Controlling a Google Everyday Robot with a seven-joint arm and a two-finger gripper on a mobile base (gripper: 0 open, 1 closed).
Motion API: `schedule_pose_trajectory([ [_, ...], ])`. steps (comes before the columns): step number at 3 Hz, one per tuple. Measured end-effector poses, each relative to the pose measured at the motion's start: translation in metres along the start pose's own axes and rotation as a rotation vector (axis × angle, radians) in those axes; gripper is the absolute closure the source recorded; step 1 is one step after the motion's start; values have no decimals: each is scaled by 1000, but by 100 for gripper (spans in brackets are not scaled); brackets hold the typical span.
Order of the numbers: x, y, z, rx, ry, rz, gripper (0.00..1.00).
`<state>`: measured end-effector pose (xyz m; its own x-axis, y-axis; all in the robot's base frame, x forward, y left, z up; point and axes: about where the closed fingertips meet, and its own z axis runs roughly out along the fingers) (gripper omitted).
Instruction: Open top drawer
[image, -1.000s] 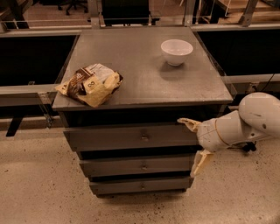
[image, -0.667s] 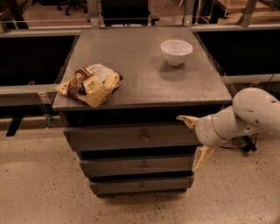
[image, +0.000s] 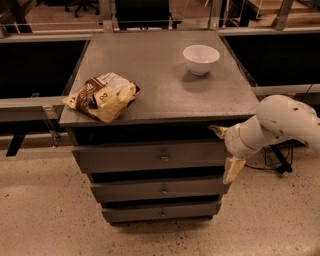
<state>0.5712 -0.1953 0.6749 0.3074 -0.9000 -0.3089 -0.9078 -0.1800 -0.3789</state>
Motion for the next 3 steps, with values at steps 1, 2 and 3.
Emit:
schedule_pose_trajectory([
  [1,15,0,10,2,55,42,18],
  [2,15,2,19,-22,103,56,40],
  [3,15,3,18,-33,124,77,44],
])
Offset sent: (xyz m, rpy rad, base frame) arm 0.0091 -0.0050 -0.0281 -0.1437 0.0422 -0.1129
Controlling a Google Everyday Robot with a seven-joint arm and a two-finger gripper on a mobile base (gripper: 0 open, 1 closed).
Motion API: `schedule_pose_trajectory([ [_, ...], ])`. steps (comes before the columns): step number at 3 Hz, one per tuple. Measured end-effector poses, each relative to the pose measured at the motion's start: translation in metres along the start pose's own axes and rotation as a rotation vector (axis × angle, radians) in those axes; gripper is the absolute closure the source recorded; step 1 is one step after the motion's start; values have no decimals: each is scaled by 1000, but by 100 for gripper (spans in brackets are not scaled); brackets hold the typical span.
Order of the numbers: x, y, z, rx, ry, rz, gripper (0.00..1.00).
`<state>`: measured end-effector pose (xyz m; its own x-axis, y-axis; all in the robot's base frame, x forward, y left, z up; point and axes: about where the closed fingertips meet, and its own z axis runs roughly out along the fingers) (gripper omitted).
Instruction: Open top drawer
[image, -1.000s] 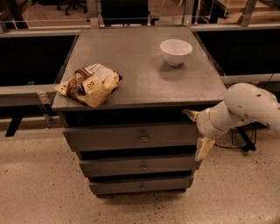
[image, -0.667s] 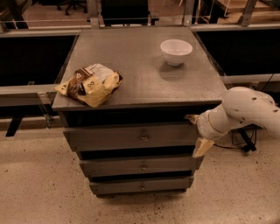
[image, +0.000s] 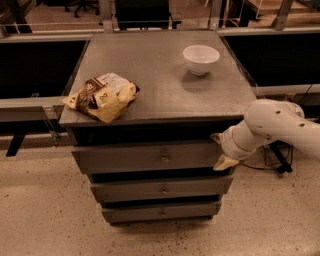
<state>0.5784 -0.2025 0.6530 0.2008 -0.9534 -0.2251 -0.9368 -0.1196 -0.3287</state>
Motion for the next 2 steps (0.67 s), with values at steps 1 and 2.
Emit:
schedule_pose_trajectory([
  [1,-6,1,-8,-14,11,-7,45],
  [2,-7,-1,-13,-14,11,-7,45],
])
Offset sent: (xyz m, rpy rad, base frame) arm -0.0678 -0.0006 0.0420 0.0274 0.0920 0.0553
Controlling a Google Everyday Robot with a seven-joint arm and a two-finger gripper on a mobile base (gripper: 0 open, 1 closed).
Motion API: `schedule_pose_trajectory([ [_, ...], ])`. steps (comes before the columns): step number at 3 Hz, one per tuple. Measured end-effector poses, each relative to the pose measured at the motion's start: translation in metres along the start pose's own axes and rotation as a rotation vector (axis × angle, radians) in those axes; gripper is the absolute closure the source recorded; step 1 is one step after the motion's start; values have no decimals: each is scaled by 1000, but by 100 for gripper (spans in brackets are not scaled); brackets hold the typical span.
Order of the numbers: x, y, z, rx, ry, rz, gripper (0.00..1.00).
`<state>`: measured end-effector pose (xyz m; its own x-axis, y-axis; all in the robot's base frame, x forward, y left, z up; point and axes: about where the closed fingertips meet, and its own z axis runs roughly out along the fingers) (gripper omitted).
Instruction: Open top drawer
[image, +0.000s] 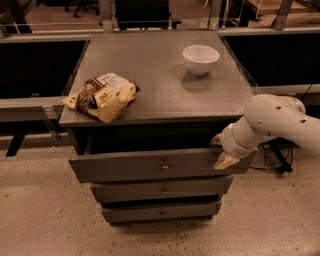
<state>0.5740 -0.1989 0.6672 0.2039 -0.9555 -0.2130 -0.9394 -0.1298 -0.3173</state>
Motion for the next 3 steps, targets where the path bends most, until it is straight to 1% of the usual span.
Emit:
schedule_pose_trajectory([
  [1,-14,31,-20,-41,-53,-14,32],
  [2,-14,31,-20,-41,-53,-14,14],
  [3,-14,31,-20,-41,-53,-14,0],
])
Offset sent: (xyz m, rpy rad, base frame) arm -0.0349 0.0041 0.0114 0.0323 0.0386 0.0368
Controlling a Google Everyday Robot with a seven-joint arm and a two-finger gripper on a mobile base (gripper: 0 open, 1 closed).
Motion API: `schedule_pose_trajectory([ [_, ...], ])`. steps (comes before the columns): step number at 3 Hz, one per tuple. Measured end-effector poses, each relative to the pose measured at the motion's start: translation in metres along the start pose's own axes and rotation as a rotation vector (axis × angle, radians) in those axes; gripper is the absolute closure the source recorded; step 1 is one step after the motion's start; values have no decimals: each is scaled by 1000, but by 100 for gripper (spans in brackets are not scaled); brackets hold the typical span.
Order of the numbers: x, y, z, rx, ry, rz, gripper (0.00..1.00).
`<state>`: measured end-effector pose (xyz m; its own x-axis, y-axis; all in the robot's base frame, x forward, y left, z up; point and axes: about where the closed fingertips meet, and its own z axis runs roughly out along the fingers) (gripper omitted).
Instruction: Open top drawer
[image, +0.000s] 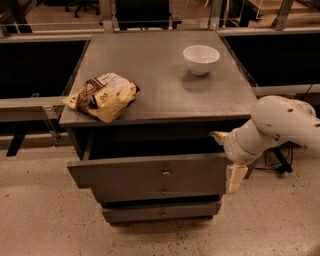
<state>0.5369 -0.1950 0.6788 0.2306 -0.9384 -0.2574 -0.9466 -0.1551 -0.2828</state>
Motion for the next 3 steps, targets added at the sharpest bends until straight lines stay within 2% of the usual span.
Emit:
schedule_pose_trajectory([
  [1,4,2,9,-52,32,12,0],
  [2,16,15,12,-143,115,13,18],
  [3,16,32,0,-179,170,-24,39],
])
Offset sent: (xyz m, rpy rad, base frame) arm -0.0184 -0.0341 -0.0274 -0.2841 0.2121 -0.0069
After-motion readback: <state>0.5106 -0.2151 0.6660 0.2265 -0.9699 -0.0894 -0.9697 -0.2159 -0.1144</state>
